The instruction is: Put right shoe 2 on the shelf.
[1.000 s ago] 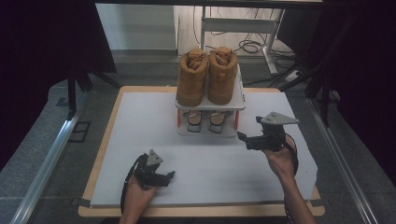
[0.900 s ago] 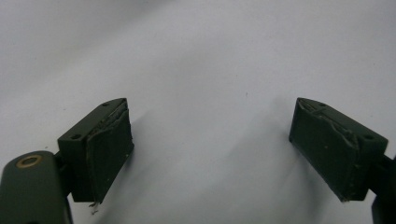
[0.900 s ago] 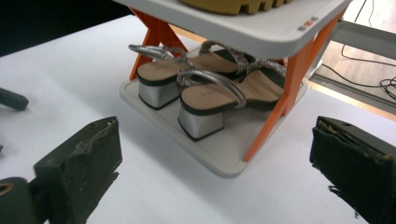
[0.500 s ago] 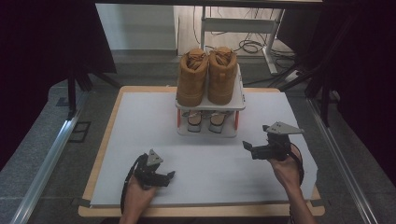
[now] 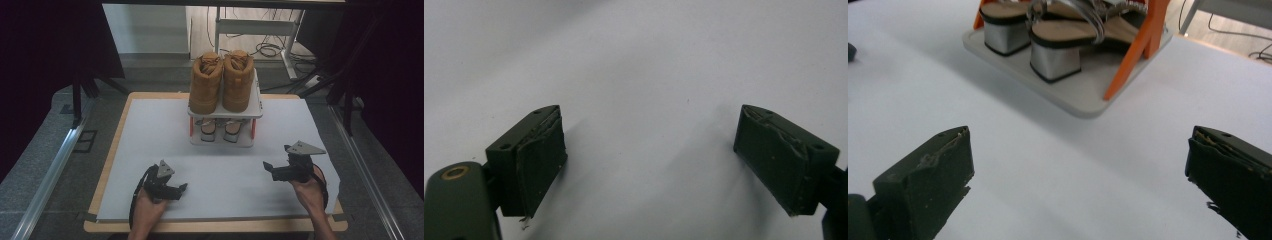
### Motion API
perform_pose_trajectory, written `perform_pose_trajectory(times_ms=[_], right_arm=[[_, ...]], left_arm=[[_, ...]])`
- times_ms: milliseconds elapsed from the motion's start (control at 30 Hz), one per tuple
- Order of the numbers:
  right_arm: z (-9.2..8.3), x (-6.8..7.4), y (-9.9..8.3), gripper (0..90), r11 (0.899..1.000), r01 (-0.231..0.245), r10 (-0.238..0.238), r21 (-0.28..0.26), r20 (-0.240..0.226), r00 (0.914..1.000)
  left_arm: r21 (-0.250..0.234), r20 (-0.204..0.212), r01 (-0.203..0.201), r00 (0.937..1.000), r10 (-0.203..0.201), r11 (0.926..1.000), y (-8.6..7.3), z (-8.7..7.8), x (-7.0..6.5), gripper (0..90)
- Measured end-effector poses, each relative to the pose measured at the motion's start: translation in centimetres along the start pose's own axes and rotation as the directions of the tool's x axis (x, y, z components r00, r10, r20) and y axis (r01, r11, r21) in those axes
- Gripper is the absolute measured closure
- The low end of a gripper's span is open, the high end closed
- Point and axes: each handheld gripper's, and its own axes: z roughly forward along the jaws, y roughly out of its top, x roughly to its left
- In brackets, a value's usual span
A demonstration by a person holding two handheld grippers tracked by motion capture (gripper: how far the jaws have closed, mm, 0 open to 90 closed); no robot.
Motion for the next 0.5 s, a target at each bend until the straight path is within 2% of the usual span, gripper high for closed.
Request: perform_pose_trajectory(times_ms=[500], right_arm=[[0.7, -0.7, -3.7, 0.0, 0.996, -0.023, 0.021, 0.091, 0.028, 0.9994]], left_arm=[[0.000, -0.001, 0.000, 1.0000, 0.000, 1.0000, 0.0, 0.0, 0.0, 13.1]])
